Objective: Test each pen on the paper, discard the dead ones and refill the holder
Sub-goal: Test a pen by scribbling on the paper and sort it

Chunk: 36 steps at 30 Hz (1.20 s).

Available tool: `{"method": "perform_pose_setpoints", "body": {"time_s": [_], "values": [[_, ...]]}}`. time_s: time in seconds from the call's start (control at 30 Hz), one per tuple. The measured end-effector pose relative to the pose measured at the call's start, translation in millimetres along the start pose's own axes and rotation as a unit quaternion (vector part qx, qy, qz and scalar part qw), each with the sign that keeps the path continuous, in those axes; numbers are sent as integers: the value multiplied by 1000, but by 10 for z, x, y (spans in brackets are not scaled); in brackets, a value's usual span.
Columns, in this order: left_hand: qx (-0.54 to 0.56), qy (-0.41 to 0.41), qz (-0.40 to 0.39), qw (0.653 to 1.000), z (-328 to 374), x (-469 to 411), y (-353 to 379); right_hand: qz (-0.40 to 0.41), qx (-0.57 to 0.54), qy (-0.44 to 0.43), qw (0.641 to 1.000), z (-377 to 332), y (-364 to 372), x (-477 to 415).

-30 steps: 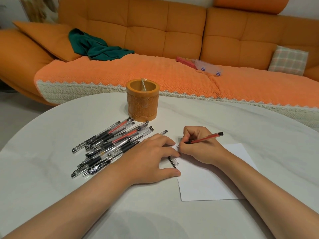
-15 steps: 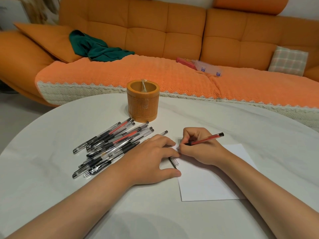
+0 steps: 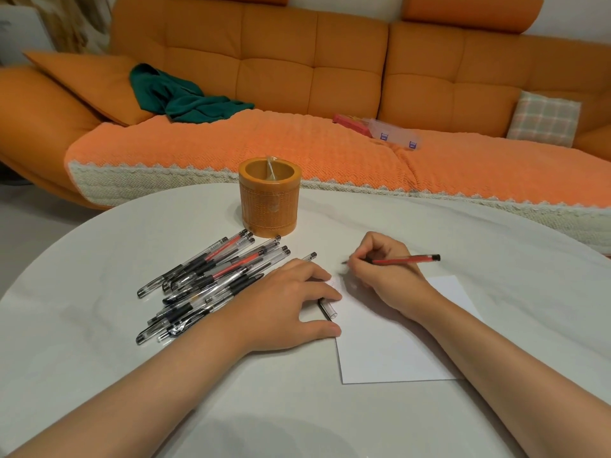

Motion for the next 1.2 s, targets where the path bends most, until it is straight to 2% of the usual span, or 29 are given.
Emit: {"method": "perform_pose_setpoints", "body": {"time_s": [0.07,0.13,0.23,0.37,0.47,0.6,0.67,0.73,0.8,0.9,1.2], "values": [[33,-10,-14,999,-1,-6,-37,39,-45,-18,998,4,-15,8],[66,-16,-27,997,-3,-12,-90,52,-33,-34,998,-21,-8,22],[80,-16,2,997,0,-9,-195,69,-26,-30,997,-127,-62,36],[32,-27,-9,999,22,8,-244,-2,-13,-48,999,-246,-280,131],[18,-21,-26,999,21,-10,-186,-54,-115,25,992,-294,-399,251],[13,-35,15,999,29,-52,-180,-69,-187,129,971,-265,-436,338],[-1,-55,59,997,26,-55,-198,-84,-129,119,981,-234,-424,345],[20,-90,87,992,17,-52,-219,-93,27,67,993,-196,-415,351],[44,-113,95,988,19,-57,-235,-91,180,27,979,-197,-392,345],[53,-127,97,986,44,-69,-258,-75,286,2,955,-243,-339,331],[63,-128,83,986,134,-92,-251,-66,302,-21,951,-319,-227,344]]}}
Point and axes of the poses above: each hand's wrist, its own x-axis away from the middle knuckle, its own y-axis out of the palm, z = x × y, the point moved 1 cm from there along -x, towards the middle knuckle, and after that the axes turned 3 degrees about -z, right-handed, at the moved point
